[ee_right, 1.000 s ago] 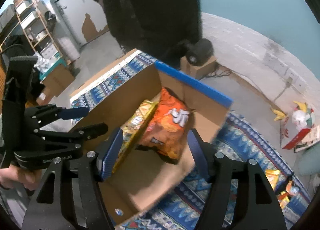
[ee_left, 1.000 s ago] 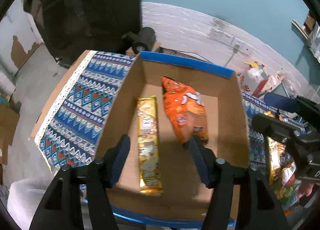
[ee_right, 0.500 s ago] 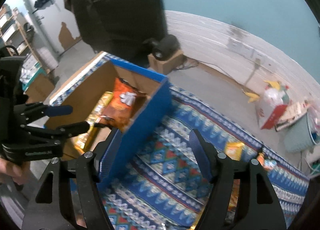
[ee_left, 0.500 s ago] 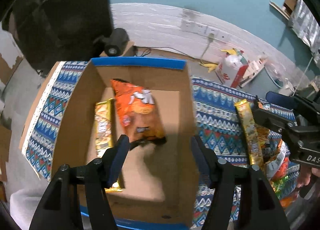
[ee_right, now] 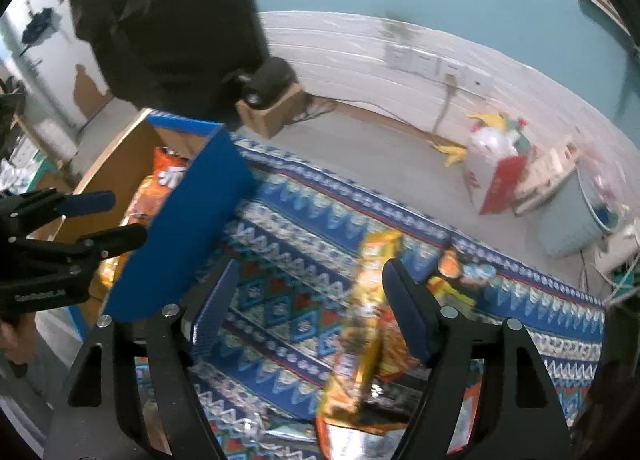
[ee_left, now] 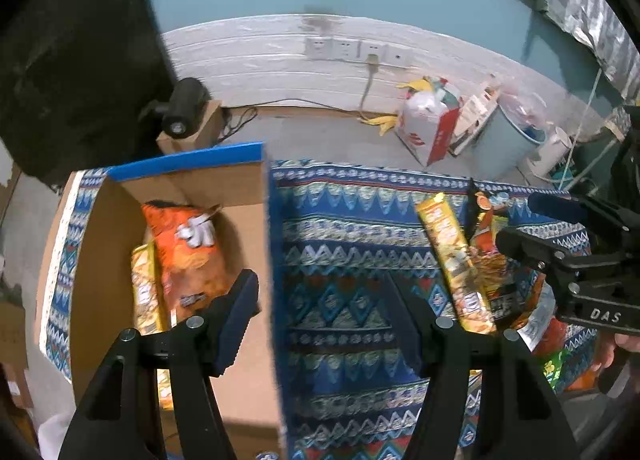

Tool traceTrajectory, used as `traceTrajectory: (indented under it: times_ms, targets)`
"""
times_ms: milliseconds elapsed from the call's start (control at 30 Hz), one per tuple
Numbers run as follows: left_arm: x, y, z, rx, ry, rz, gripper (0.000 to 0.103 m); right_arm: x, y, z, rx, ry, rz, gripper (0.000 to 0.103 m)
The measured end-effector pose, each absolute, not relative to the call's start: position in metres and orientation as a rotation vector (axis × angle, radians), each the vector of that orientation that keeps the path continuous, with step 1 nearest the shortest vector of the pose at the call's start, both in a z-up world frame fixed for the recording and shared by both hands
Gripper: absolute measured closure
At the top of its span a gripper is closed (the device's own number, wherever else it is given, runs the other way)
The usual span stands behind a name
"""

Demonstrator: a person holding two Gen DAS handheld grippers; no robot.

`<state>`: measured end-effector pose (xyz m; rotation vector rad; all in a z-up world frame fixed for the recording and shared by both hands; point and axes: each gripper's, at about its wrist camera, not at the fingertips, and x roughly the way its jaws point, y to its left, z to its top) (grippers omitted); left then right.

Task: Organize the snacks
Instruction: 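Move both open tools back over the snack pile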

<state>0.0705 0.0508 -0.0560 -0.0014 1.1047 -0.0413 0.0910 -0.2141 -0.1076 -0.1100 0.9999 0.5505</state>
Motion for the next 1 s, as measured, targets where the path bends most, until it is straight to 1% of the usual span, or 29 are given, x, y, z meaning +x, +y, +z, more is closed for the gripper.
traceTrajectory:
  times_ms: [100, 200, 500, 800, 1000]
  targets:
    - [0.080, 0.032, -0.059, 0.041, 1.106, -0.054, 0.033, 0.102, -0.232, -0.113, -0.089, 1.018, 0.506, 0.027]
    - [0.090, 0.017, -0.065, 0.069, 1.119, -0.067, 0.033, 0.112, -0.251, -0.119, -0.063, 1.027, 0.471, 0.024]
    - [0.122, -0.004, -0.085, 0.071, 1.164, -0.080, 0.033, 0.150, -0.292, -0.149, 0.016, 1.097, 0.353, 0.023]
    - [0.151, -0.020, -0.113, 0.066, 1.202, -0.075, 0.033, 0.182, -0.306, -0.197, 0.068, 1.213, 0.285, 0.023]
    - [0.166, -0.027, -0.133, 0.046, 1.250, -0.066, 0.033, 0.194, -0.304, -0.219, 0.078, 1.266, 0.251, 0.023]
